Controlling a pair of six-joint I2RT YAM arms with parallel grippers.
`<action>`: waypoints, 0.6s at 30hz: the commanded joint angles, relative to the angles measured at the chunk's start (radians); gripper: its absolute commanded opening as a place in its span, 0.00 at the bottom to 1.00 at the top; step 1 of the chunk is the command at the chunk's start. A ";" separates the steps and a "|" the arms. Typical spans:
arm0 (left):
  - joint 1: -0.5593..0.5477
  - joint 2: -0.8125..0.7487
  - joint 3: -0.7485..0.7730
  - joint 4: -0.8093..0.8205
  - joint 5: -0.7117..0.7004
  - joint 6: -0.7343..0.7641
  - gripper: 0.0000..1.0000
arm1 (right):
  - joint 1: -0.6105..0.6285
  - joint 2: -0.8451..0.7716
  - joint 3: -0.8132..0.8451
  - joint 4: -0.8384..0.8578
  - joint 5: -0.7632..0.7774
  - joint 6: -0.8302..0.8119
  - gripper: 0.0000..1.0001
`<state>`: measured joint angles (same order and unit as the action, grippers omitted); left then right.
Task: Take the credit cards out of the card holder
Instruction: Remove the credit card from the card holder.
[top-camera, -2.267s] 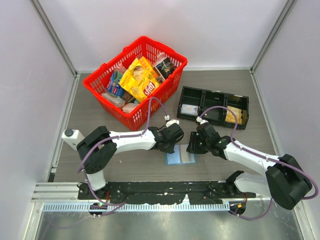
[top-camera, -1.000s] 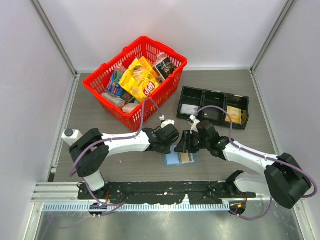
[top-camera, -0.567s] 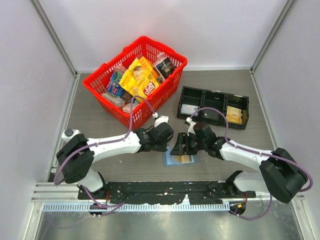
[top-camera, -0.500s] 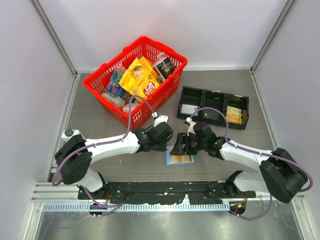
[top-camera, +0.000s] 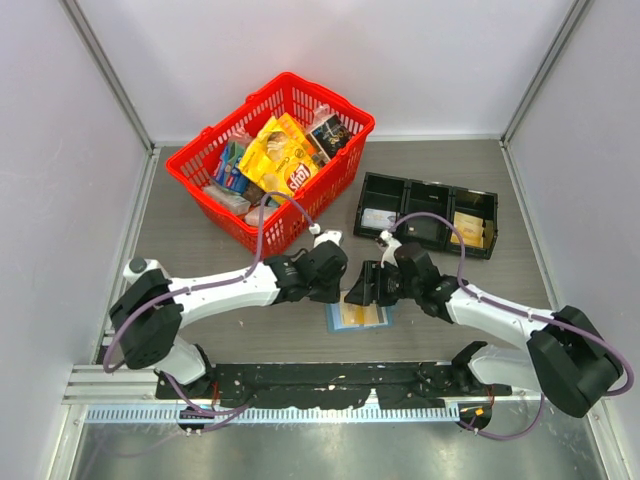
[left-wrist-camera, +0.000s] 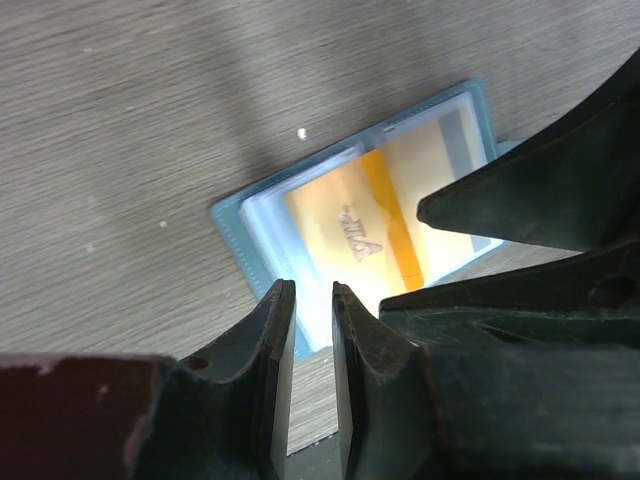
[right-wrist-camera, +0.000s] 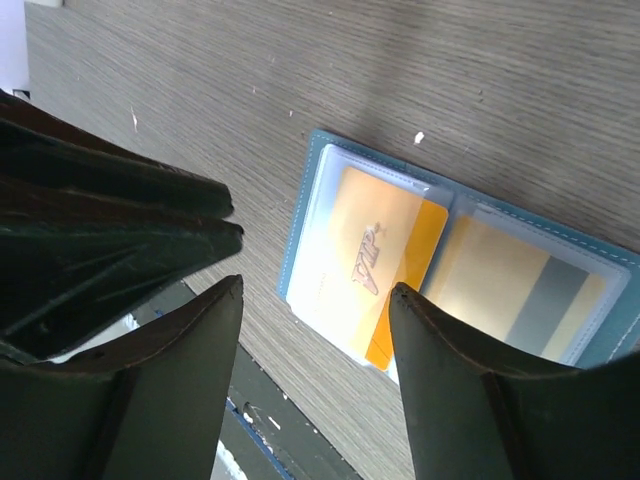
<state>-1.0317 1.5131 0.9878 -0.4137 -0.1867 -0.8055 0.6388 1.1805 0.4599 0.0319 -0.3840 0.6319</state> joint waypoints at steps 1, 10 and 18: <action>0.002 0.076 0.063 0.058 0.092 0.022 0.24 | -0.034 -0.019 -0.050 0.112 -0.038 0.026 0.63; 0.024 0.167 0.072 0.033 0.113 0.043 0.17 | -0.137 0.034 -0.165 0.321 -0.159 0.084 0.50; 0.047 0.219 0.074 0.012 0.151 0.060 0.13 | -0.166 0.117 -0.201 0.418 -0.220 0.081 0.42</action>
<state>-0.9962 1.7096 1.0306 -0.3954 -0.0612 -0.7704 0.4820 1.2720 0.2756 0.3389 -0.5488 0.7113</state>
